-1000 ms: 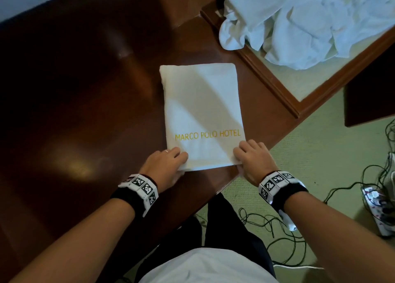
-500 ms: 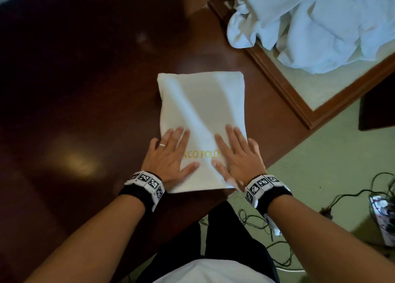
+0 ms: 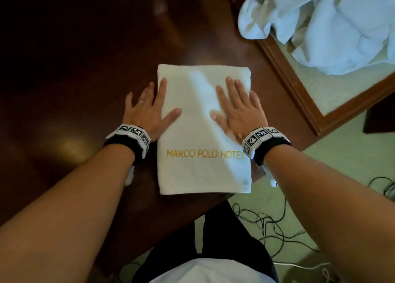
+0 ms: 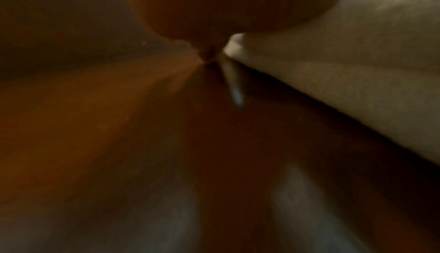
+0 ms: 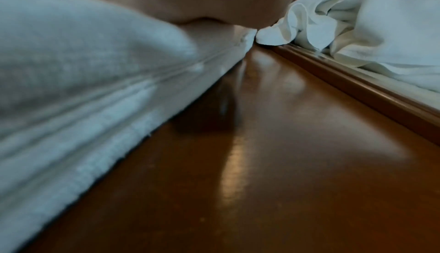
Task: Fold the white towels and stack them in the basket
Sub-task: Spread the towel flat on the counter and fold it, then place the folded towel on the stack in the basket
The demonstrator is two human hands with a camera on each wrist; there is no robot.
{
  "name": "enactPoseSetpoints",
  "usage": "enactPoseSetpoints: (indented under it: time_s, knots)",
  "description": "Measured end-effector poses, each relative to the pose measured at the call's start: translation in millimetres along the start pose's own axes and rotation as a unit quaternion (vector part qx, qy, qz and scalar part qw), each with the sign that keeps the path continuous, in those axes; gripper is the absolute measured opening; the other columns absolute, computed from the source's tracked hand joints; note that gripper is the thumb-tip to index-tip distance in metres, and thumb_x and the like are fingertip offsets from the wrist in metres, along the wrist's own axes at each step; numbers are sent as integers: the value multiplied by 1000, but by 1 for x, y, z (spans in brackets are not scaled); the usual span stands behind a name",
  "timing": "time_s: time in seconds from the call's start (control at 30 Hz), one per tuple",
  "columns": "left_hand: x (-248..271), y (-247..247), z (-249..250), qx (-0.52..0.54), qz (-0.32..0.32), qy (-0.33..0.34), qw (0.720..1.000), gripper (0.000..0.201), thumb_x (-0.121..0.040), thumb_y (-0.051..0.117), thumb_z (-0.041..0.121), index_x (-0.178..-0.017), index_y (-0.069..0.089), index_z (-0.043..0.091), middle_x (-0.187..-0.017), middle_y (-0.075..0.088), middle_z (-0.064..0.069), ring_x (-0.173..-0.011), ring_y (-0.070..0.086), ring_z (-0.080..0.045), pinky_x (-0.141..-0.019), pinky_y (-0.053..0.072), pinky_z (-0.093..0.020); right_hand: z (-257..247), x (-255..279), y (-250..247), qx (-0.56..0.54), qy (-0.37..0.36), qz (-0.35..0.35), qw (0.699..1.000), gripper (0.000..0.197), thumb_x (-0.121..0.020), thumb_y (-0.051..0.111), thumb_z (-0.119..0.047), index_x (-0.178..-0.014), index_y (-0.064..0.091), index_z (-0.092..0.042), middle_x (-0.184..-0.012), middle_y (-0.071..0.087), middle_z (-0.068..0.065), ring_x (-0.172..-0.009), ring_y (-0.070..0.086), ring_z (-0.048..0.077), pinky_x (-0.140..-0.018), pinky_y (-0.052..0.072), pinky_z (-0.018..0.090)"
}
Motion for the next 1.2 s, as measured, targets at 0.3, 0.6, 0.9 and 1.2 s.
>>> enactPoseSetpoints:
  time_s: [0.3,0.6,0.9,1.2]
  knots:
    - [78,17,32,-27,43,-8,999,89,-94,27,71,-159,10,13,-164,19,-17,-147,23,-36,-112,24,-55,-29,102,24,-12,12,-12,1000,72,-101,17,-60,-158,16,-16,-166,1,10,-152,7,30,-113,28,54]
    - [124,31,36,79,-21,-97,992,67,-91,37,72,-117,50,12,-123,59,-15,-113,58,-37,-89,44,-46,-14,138,28,-260,304,28,916,74,-86,57,-63,-138,41,-12,-129,50,11,-115,52,35,-95,43,45]
    - [123,47,38,335,-114,-199,914,79,-71,73,71,-118,70,7,-125,68,-15,-119,61,-35,-87,48,-32,-26,151,29,-398,381,-25,834,61,-76,75,-56,-114,62,-10,-115,66,11,-110,62,29,-80,44,29]
    - [132,-41,92,372,29,-125,919,58,-74,77,54,-107,65,8,-110,69,-10,-106,64,-31,-80,51,-33,-3,166,-51,-420,392,42,817,55,-79,73,-48,-116,59,-9,-120,61,11,-101,59,30,-86,50,36]
Point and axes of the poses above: each hand's wrist, its own x-axis away from the middle knuckle, its own y-axis out of the palm, z = x × y, the point moved 4 cm from there along -x, towards the middle knuckle
